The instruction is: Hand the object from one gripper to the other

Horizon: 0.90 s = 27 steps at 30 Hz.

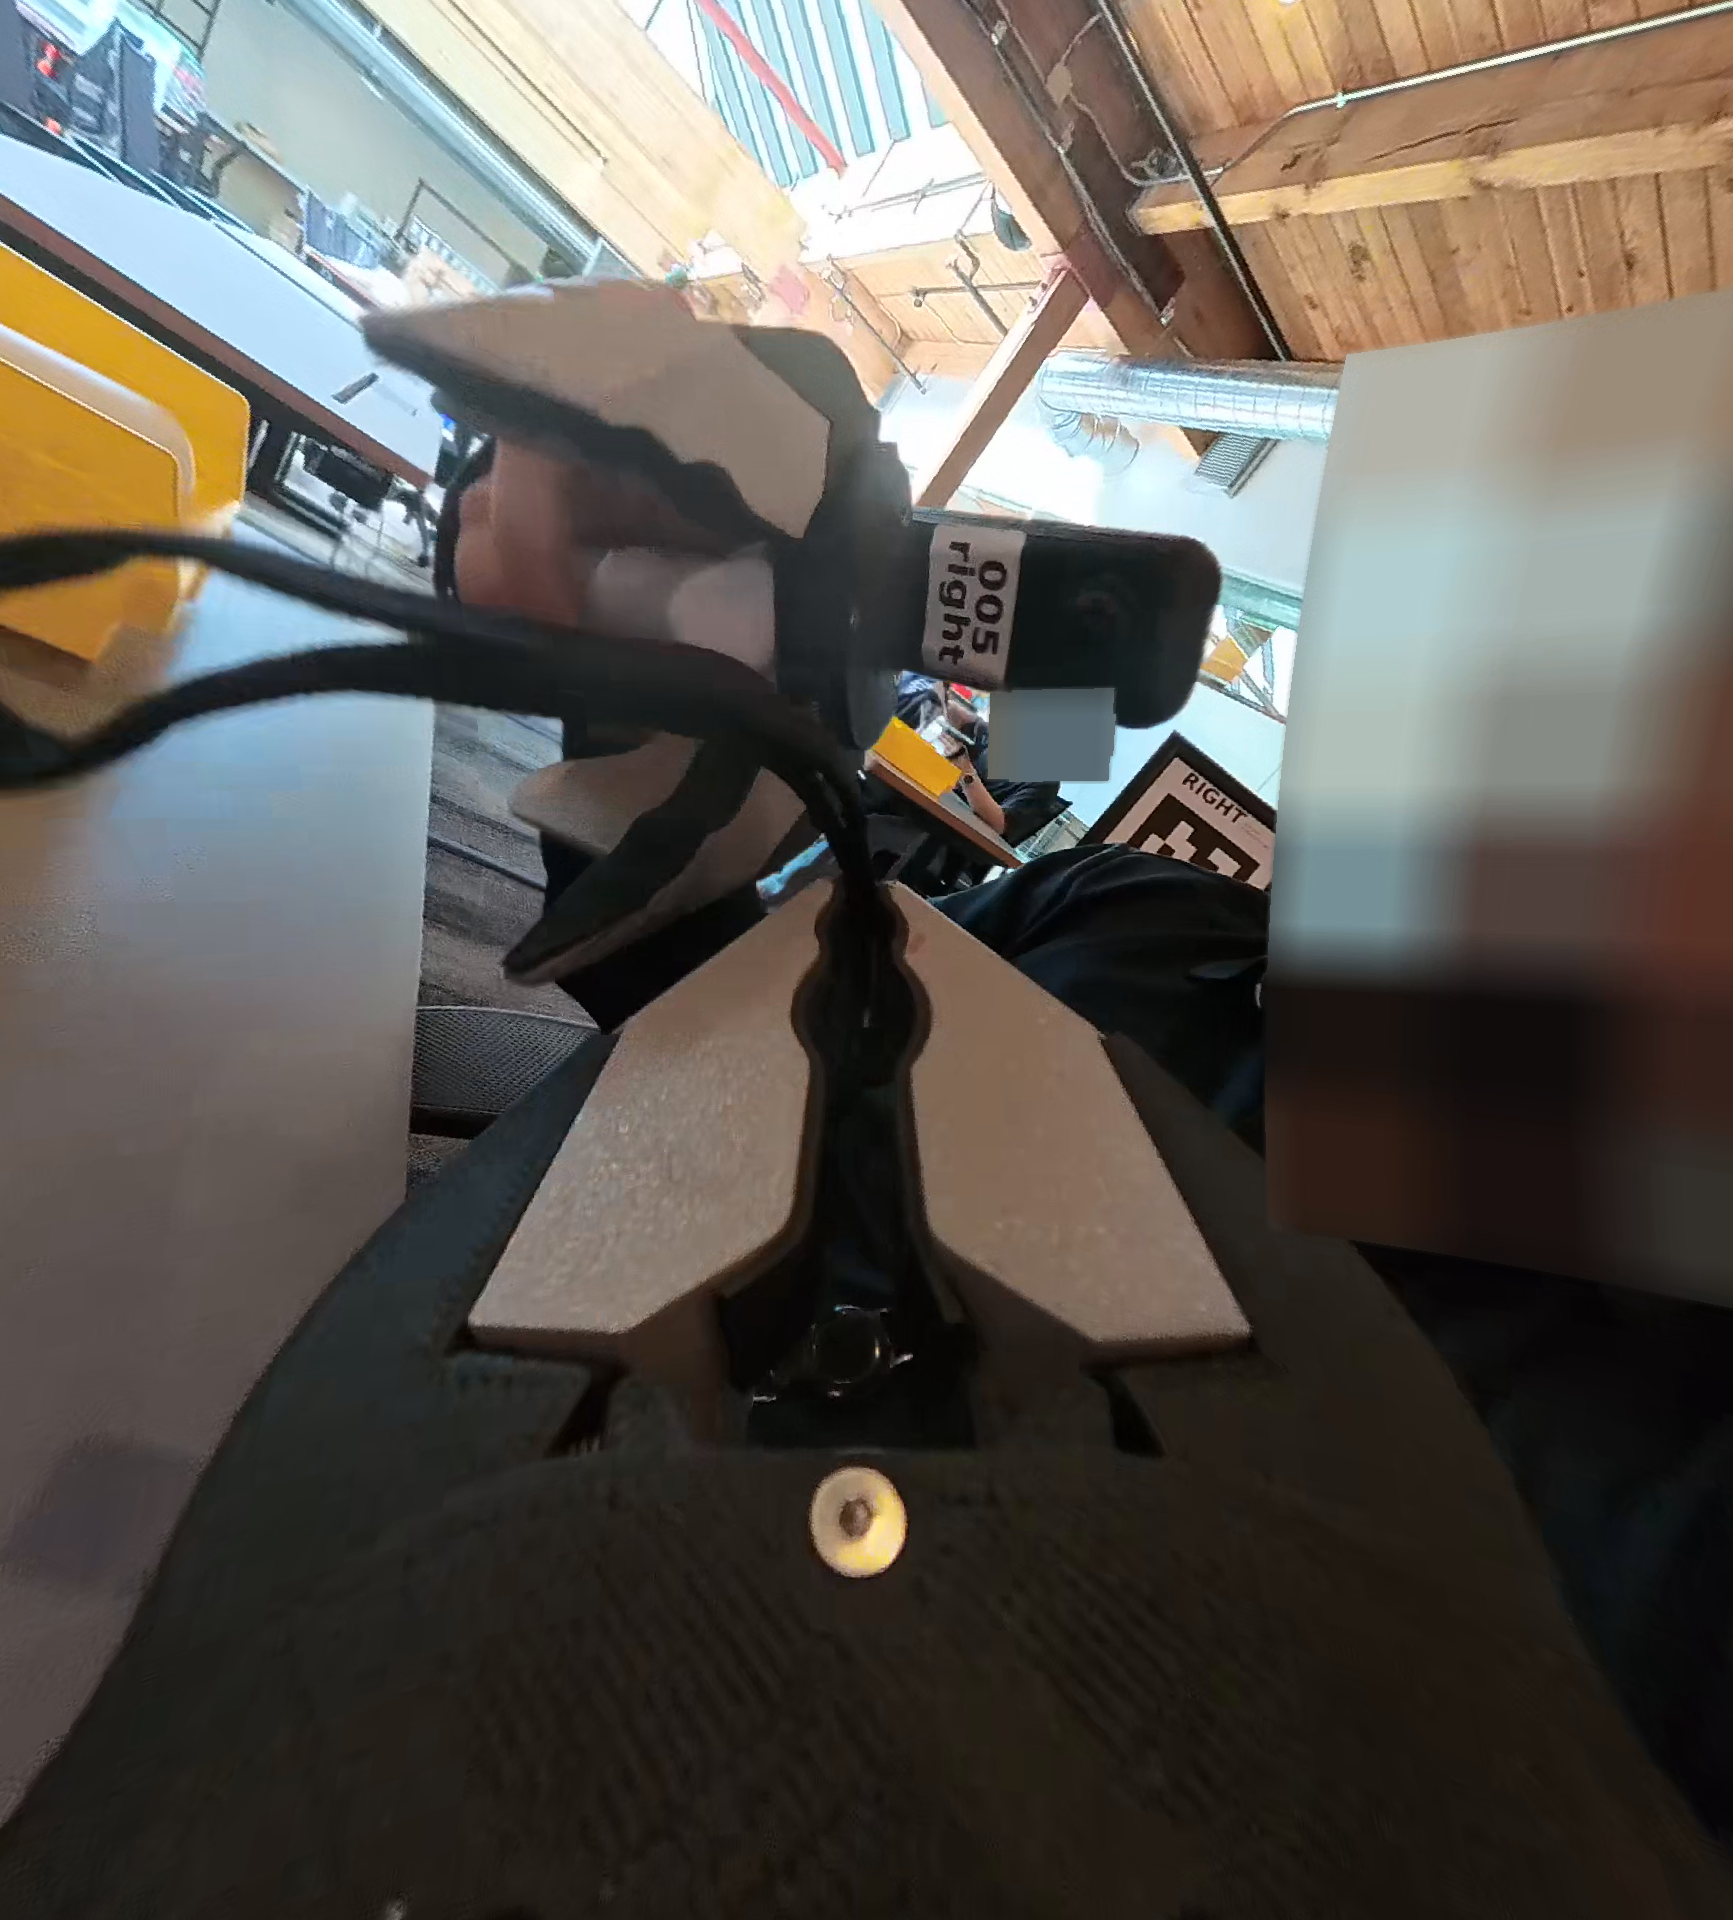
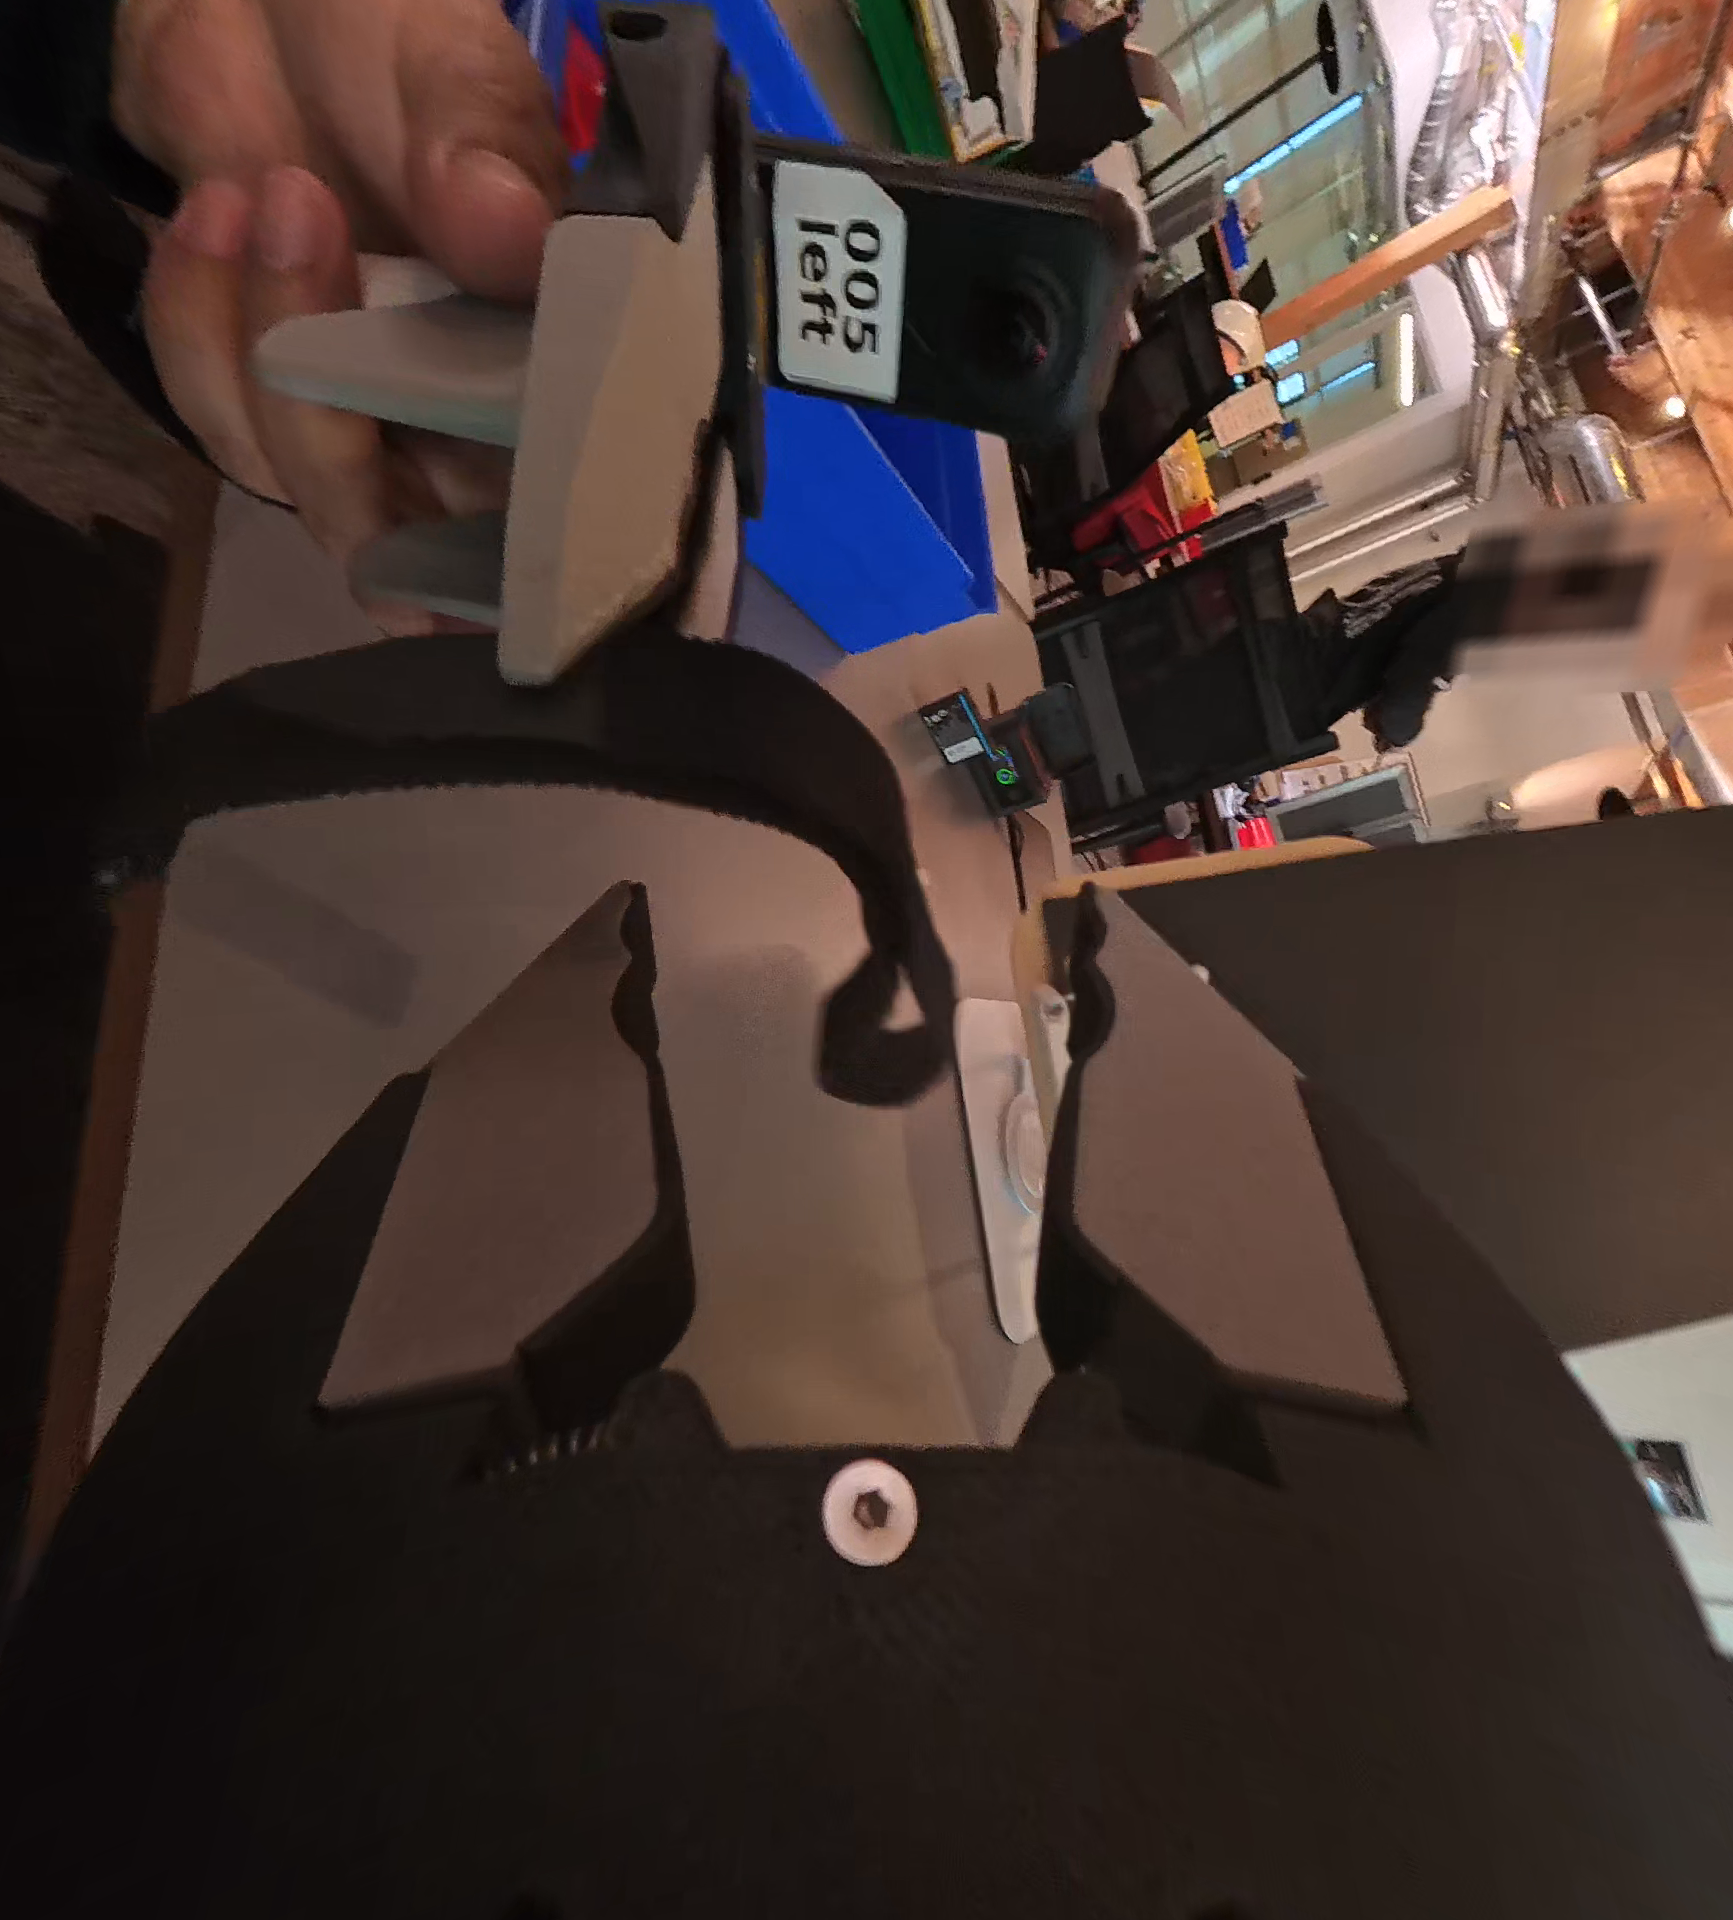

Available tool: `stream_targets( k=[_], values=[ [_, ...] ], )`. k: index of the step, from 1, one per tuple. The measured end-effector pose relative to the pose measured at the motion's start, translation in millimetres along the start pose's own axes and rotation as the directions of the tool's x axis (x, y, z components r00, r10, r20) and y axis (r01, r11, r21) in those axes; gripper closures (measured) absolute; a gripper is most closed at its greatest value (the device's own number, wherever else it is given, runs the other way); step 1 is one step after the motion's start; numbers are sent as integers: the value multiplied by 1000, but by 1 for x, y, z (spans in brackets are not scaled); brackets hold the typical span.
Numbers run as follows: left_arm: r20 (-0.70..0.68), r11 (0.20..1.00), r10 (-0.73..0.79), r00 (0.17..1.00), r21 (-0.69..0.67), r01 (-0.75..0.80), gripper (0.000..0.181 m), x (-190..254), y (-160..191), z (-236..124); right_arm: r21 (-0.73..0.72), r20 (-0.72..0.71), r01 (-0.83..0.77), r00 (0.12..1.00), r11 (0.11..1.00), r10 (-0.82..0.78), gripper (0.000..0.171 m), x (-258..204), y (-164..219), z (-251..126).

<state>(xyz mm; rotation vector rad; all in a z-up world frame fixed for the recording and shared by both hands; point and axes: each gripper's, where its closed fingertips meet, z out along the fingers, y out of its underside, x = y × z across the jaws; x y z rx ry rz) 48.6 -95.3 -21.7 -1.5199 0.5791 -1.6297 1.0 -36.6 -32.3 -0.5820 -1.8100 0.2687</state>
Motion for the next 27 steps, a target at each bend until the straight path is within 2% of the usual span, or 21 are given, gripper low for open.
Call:
stream_targets(
  k=[2,5,8,10,12,14,17,19,20,24,27],
  values=[
    [-2,1000,3,1000,-16,-3,179,1,3,4,30,61,-3,998,1000,1,116,-11,-7,4],
    [21,998,42,999,-42,-41,179,1,7,6,28,47,-14,999,1000,13,170,-6,-7,7],
    [175,987,152,973,-72,-141,179,-13,2,-2,18,41,-104,994,994,103,171,5,0,4],
    [304,963,265,915,-137,-233,172,-22,-1,-13,7,-11,-183,983,983,183,171,22,9,0],
    [455,918,395,798,-238,-319,158,-33,-6,-30,17,-21,-284,959,959,284,171,34,17,-3],
    [569,857,516,640,-350,-379,148,-41,-13,-50,28,-15,-391,920,920,392,171,43,24,-5],
    [671,729,670,318,-511,-456,148,-45,-35,-80,37,37,-582,813,813,581,171,50,31,-3],
    [671,631,733,114,-607,-482,150,-42,-47,-92,65,106,-685,728,726,678,171,51,29,-2],
    [651,587,758,43,-652,-480,150,-40,-50,-93,67,161,-728,683,683,712,171,49,27,-1],
    [530,406,831,-166,-784,-470,151,-33,-54,-82,37,283,-822,554,568,783,171,41,23,4],
    [444,271,854,-272,-825,-496,153,-22,-54,-64,11,257,-810,569,587,781,171,38,29,8]
  ],
)
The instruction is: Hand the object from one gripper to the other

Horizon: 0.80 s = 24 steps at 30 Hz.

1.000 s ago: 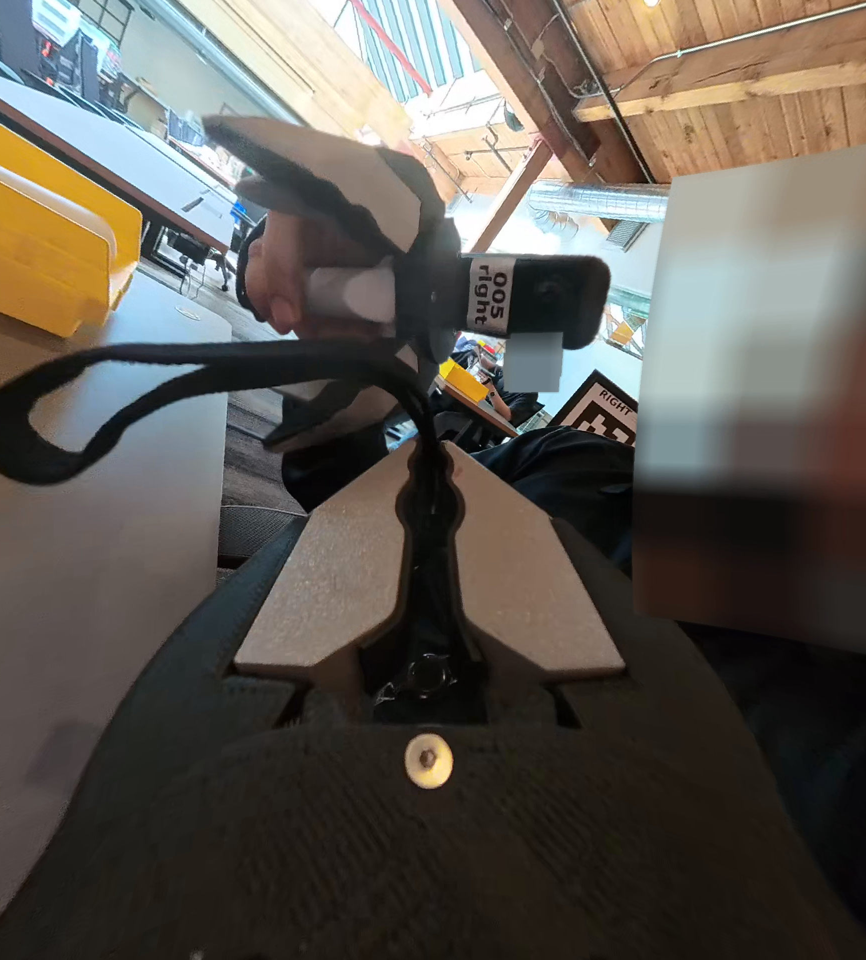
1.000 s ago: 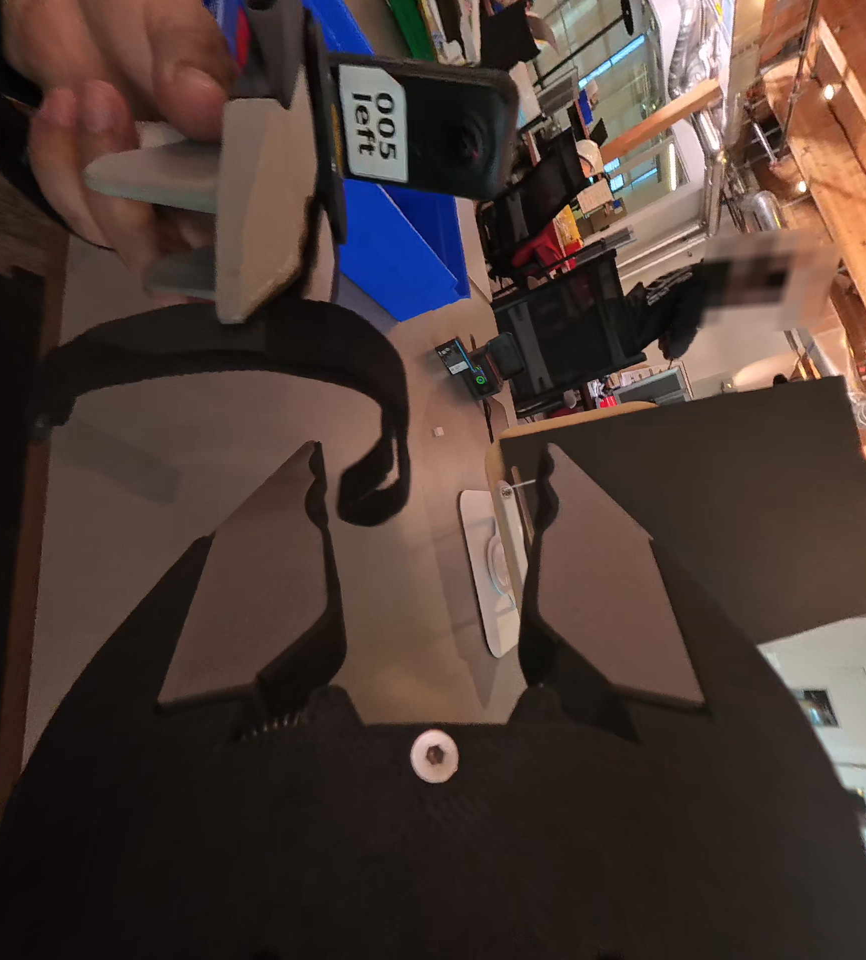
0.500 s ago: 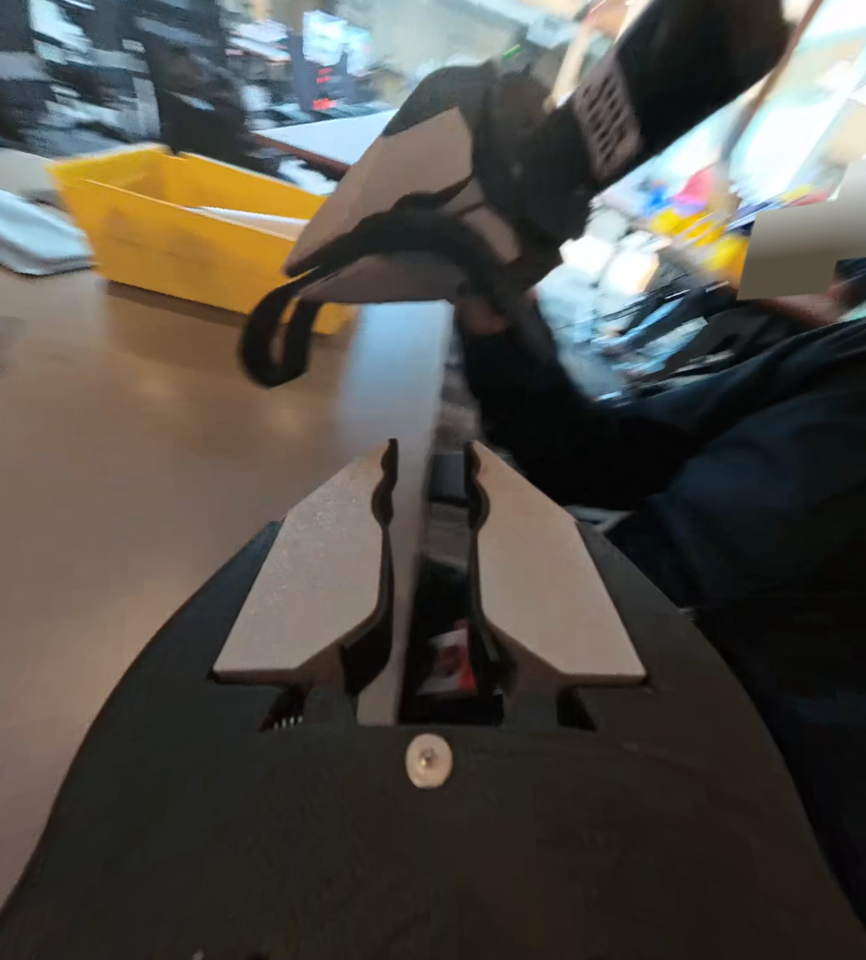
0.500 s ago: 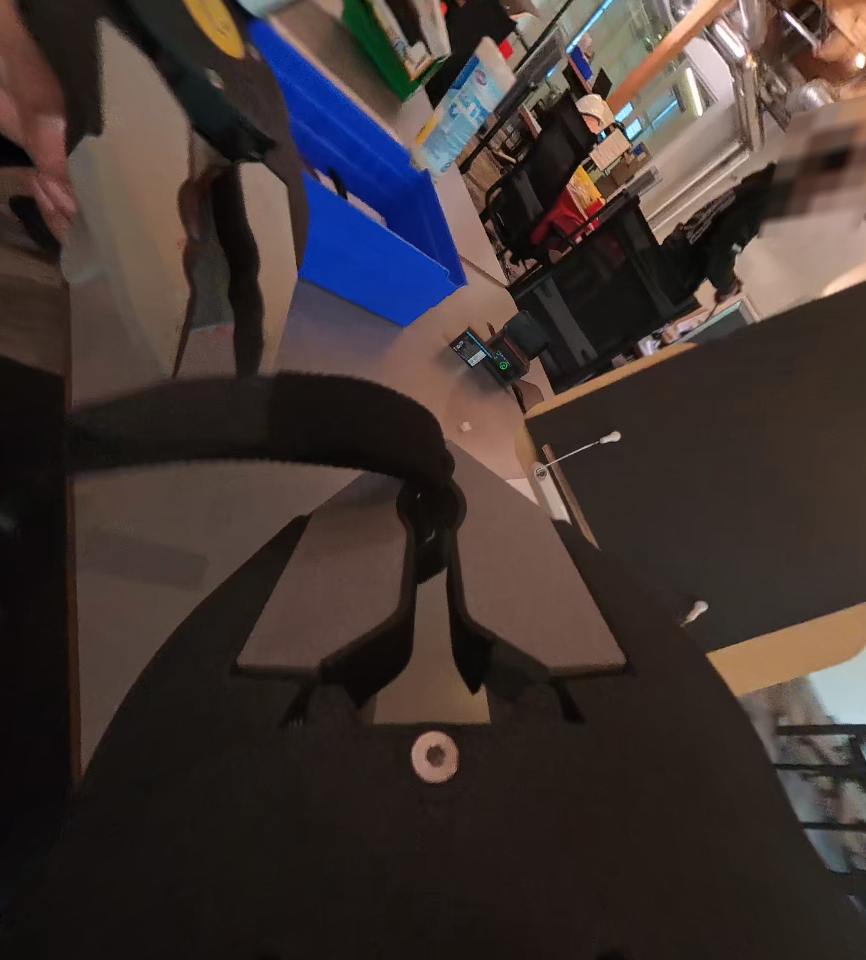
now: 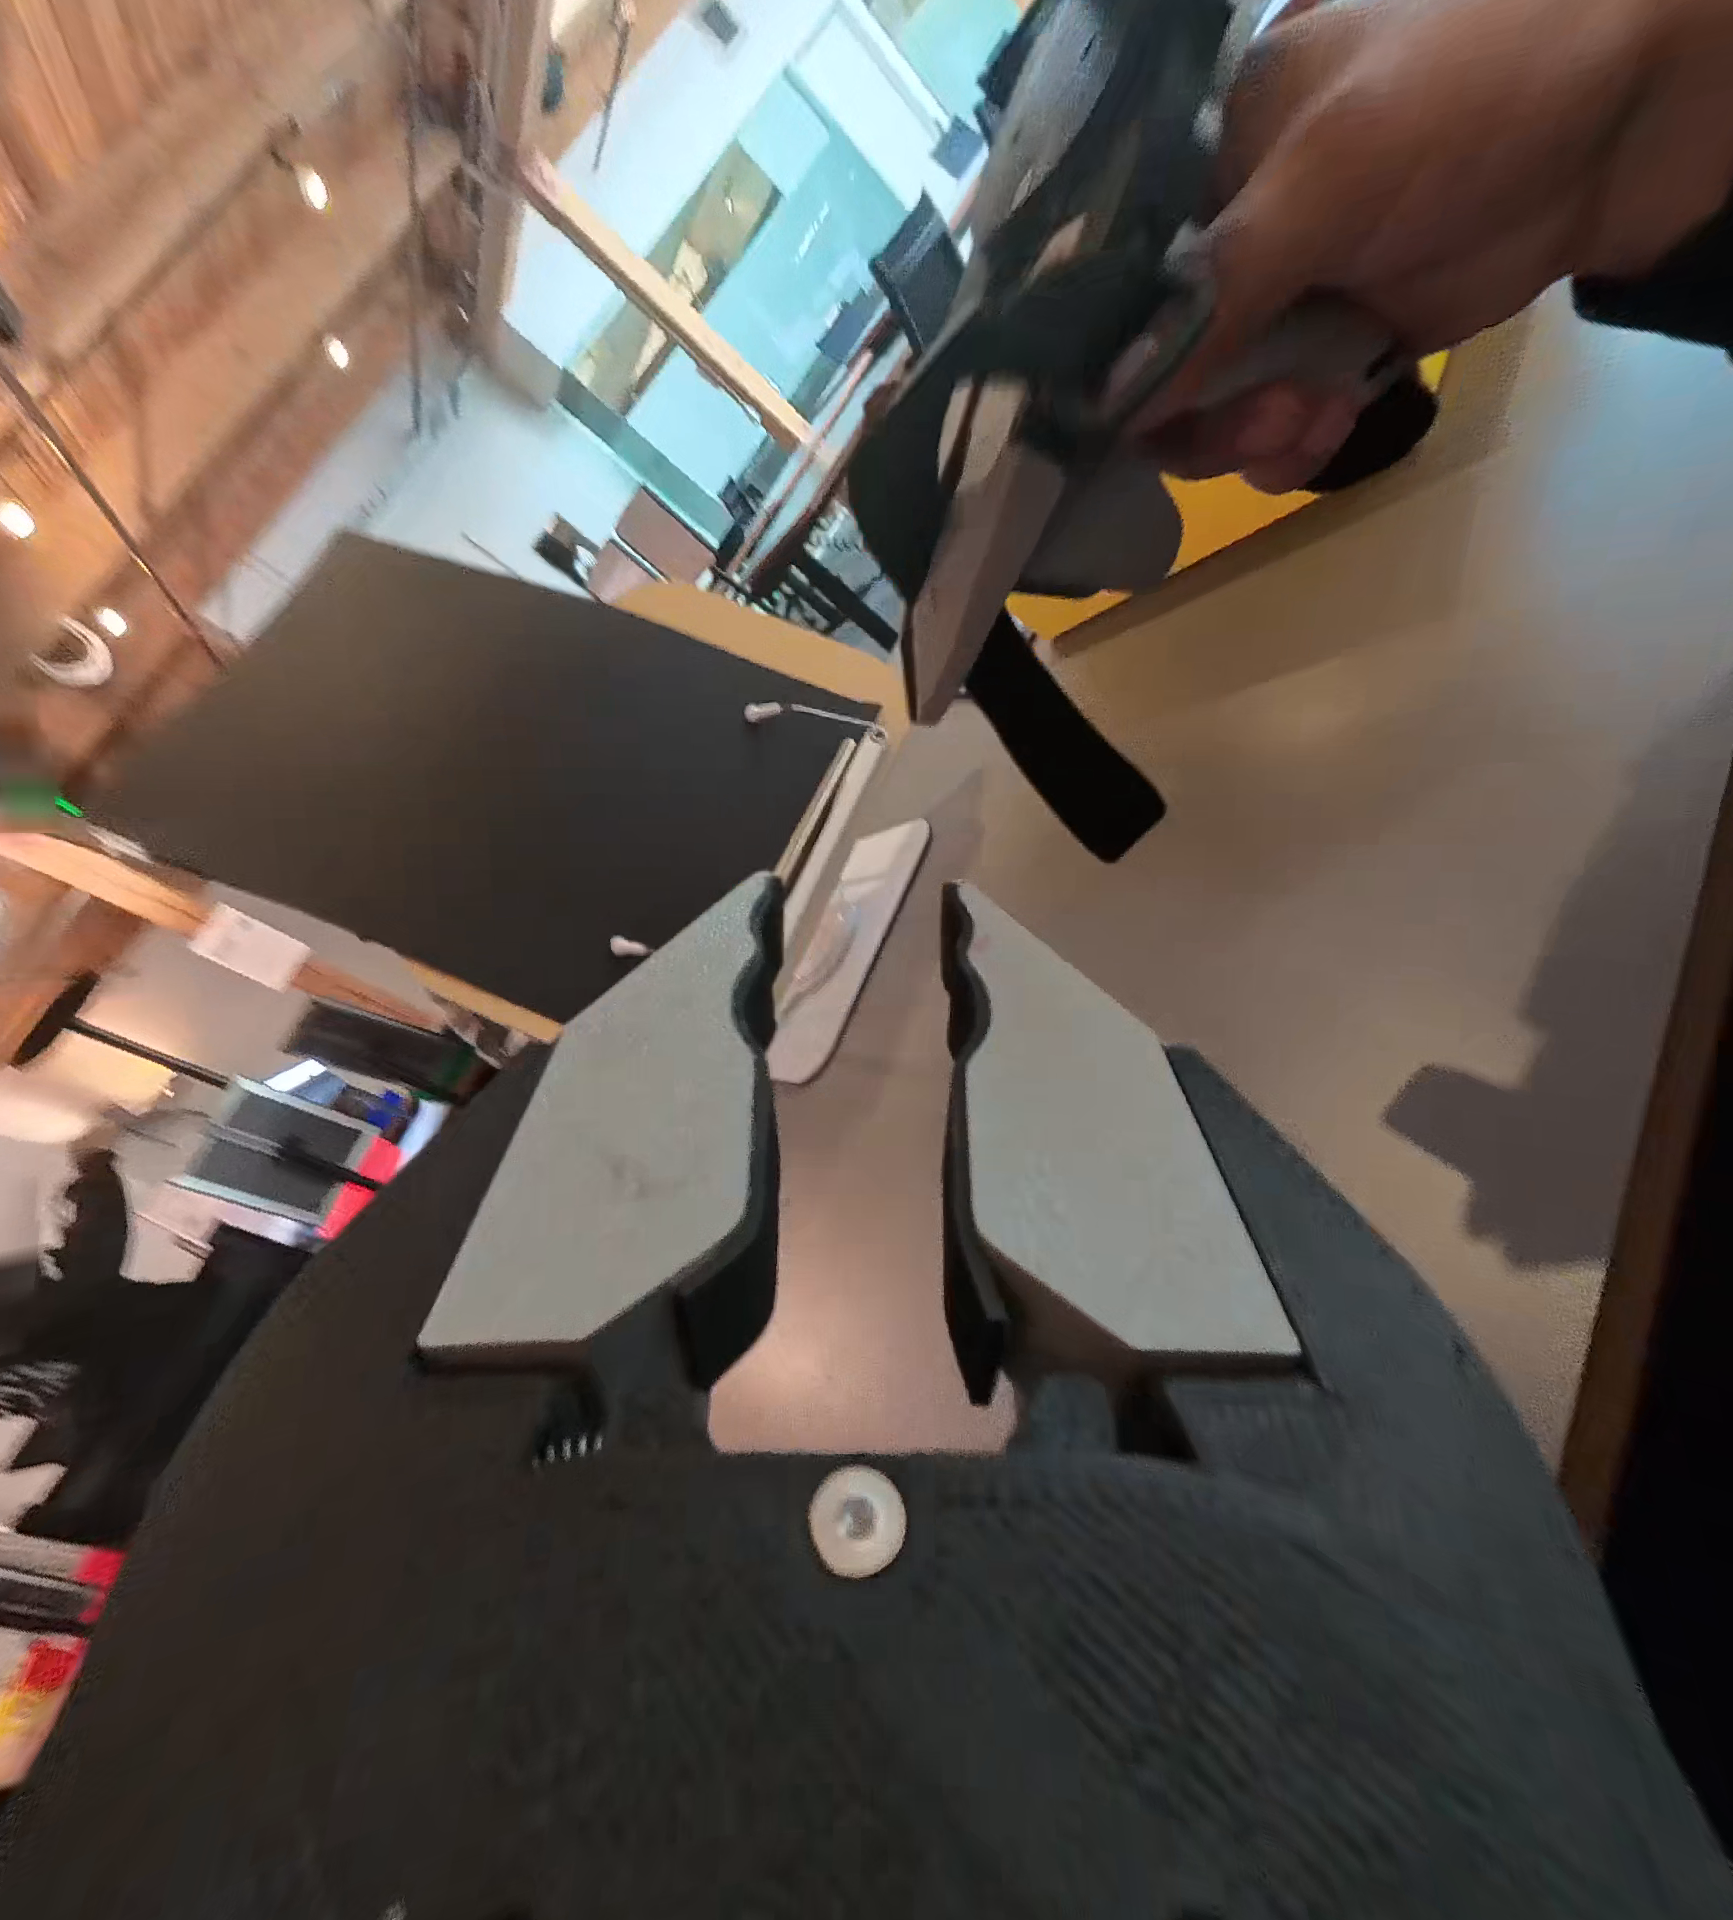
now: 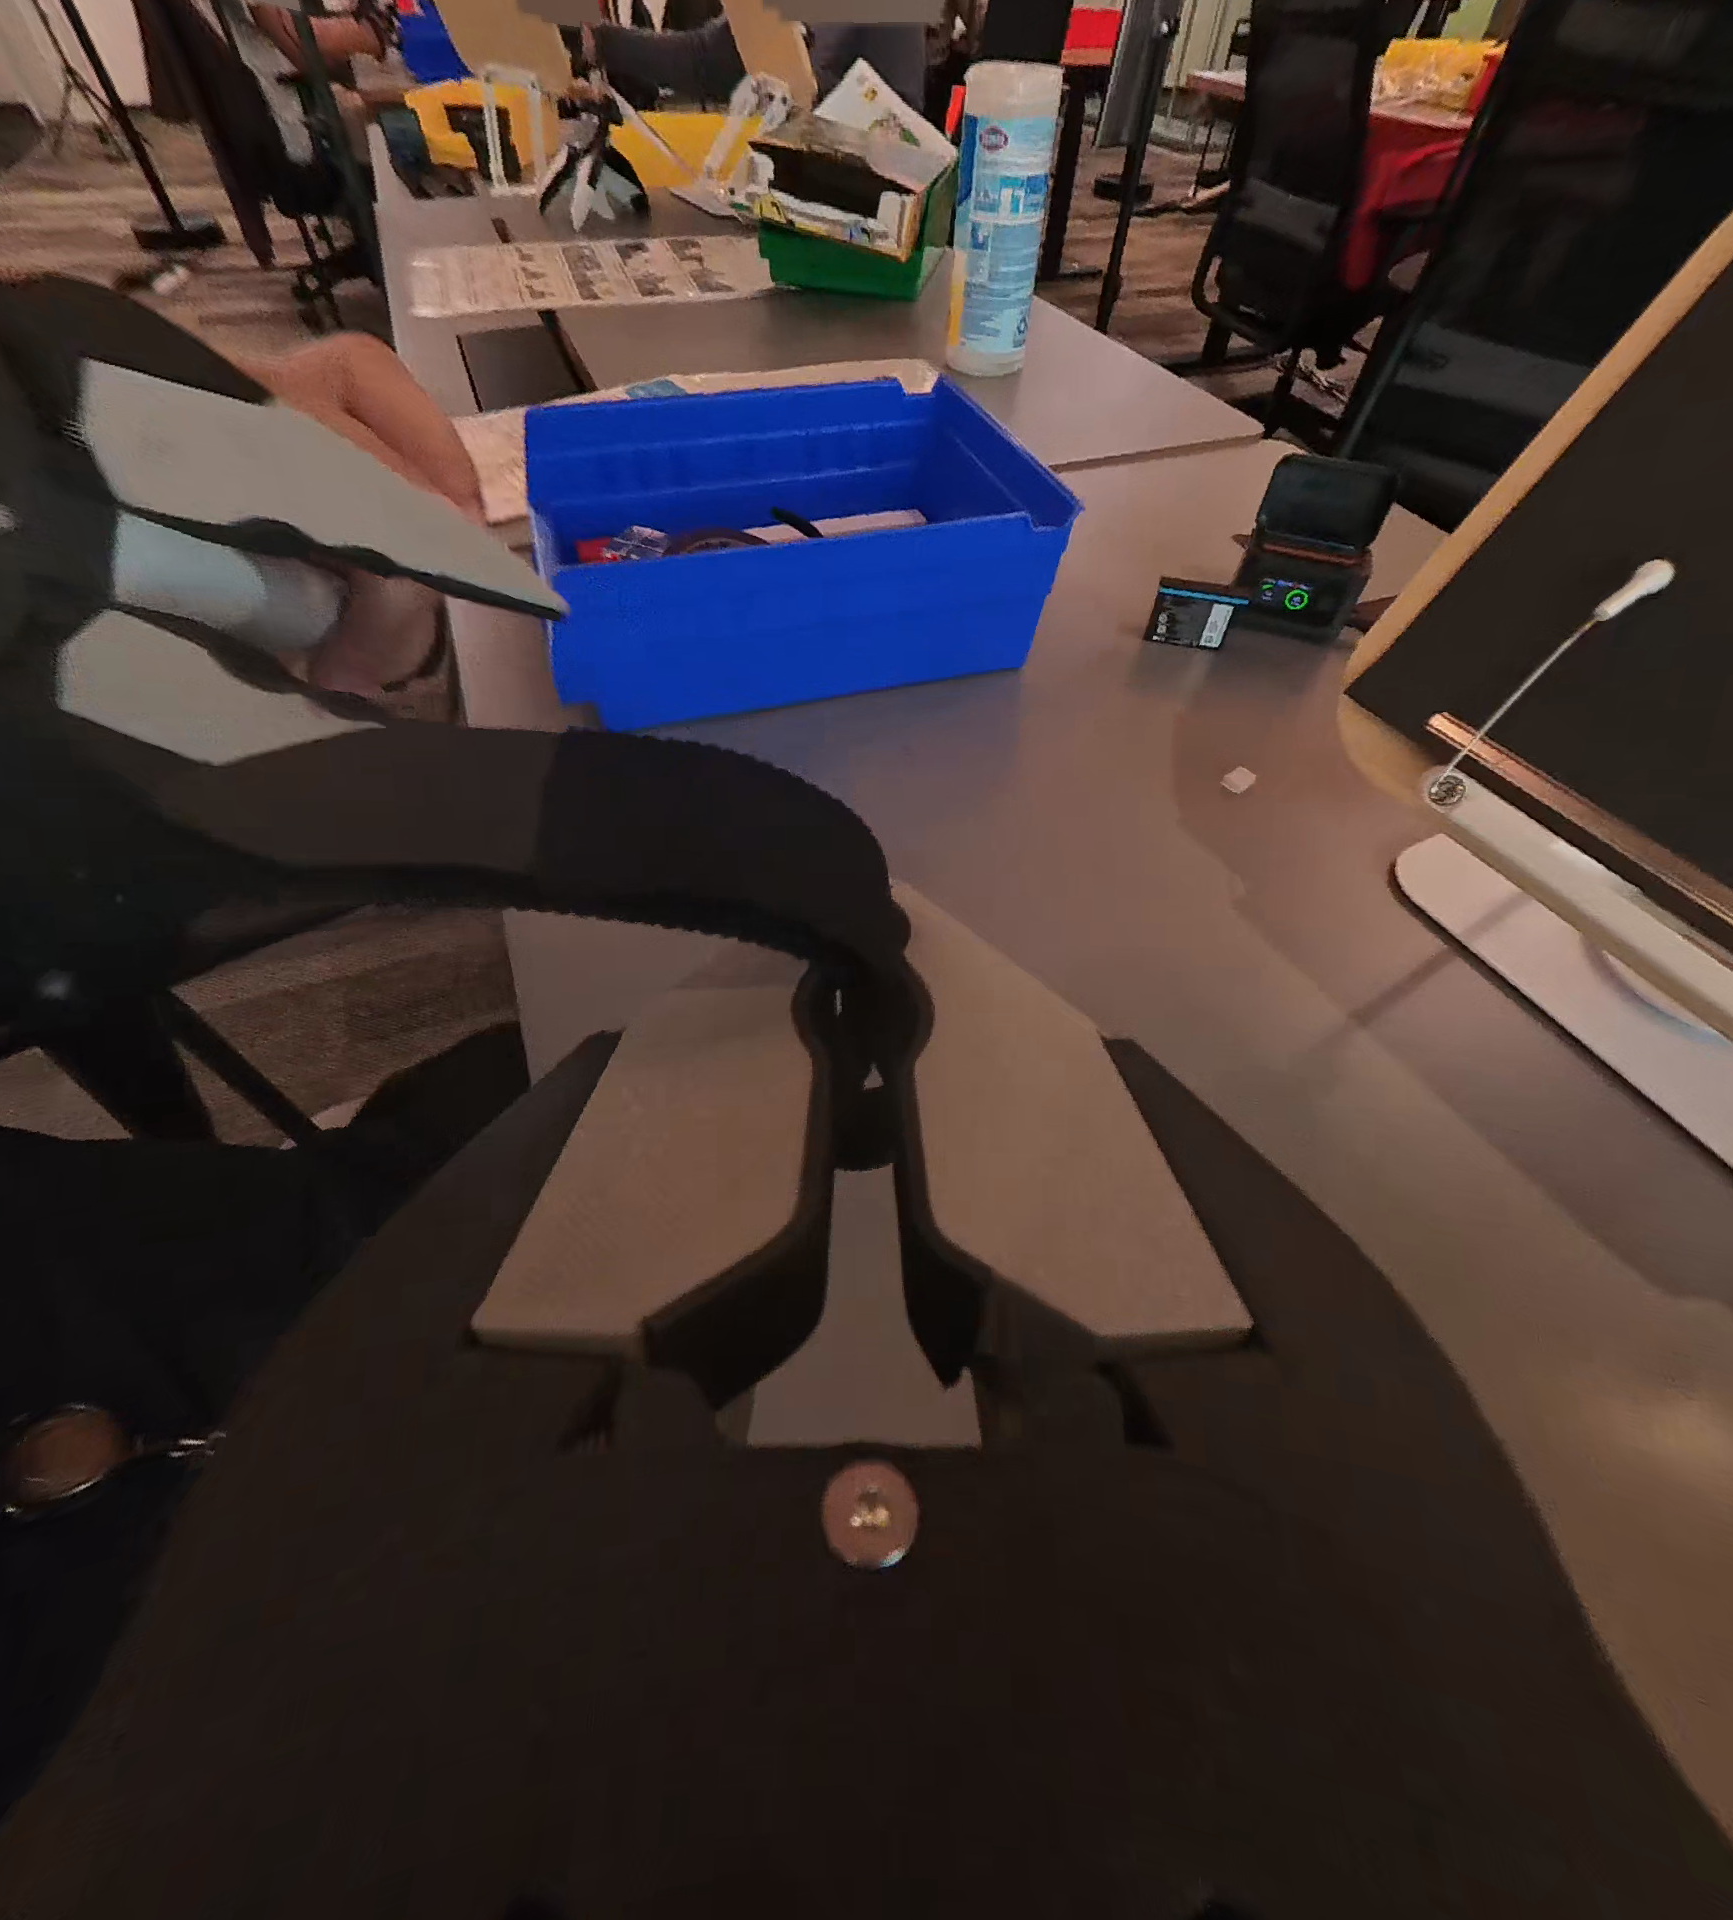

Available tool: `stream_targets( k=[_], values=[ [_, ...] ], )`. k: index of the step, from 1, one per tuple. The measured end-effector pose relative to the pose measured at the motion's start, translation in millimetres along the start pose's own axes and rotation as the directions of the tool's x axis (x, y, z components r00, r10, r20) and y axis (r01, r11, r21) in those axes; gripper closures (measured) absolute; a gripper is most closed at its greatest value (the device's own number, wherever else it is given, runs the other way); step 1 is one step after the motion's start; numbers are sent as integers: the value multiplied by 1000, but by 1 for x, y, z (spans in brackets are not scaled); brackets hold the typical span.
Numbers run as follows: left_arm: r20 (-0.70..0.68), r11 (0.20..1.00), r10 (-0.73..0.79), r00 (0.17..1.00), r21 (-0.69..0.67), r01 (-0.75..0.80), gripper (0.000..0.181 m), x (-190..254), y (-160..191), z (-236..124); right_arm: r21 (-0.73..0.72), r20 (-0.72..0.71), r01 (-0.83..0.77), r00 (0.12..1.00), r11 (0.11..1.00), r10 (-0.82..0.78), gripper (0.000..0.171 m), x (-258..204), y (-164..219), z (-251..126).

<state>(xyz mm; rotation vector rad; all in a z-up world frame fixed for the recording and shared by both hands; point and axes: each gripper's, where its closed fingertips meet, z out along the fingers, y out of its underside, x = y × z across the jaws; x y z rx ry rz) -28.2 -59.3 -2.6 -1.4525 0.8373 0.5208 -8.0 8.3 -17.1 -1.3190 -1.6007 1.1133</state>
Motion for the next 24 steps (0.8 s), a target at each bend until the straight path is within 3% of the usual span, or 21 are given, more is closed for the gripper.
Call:
stream_targets(
  k=[3,5,10,15,20,21,22,24],
  values=[
    [-22,1000,25,999,9,-25,151,10,-8,-2,-26,-28,43,999,999,-43,171,0,3,3],
    [-133,993,-106,985,42,112,147,21,-16,-5,-39,-50,100,994,994,-102,171,-1,3,6],
    [-452,853,-455,767,25,521,134,35,-35,-24,-138,-196,321,918,937,-344,171,6,6,11],
    [-421,794,-556,717,-13,608,136,28,-29,-14,-163,-311,536,769,828,-559,171,-2,-11,16],
    [-434,777,-585,685,-57,627,143,40,-25,-2,-280,-483,673,517,684,-706,171,-1,-27,17],
    [-421,787,-579,698,-66,613,148,41,-21,1,-284,-496,680,499,676,-711,171,-3,-29,18],
    [-399,804,-564,723,-64,592,161,40,-16,3,-282,-476,681,512,675,-715,171,-6,-26,21],
    [-368,845,-512,776,-54,531,168,37,-9,6,-282,-421,671,557,686,-716,166,-9,-18,27]
  ],
)
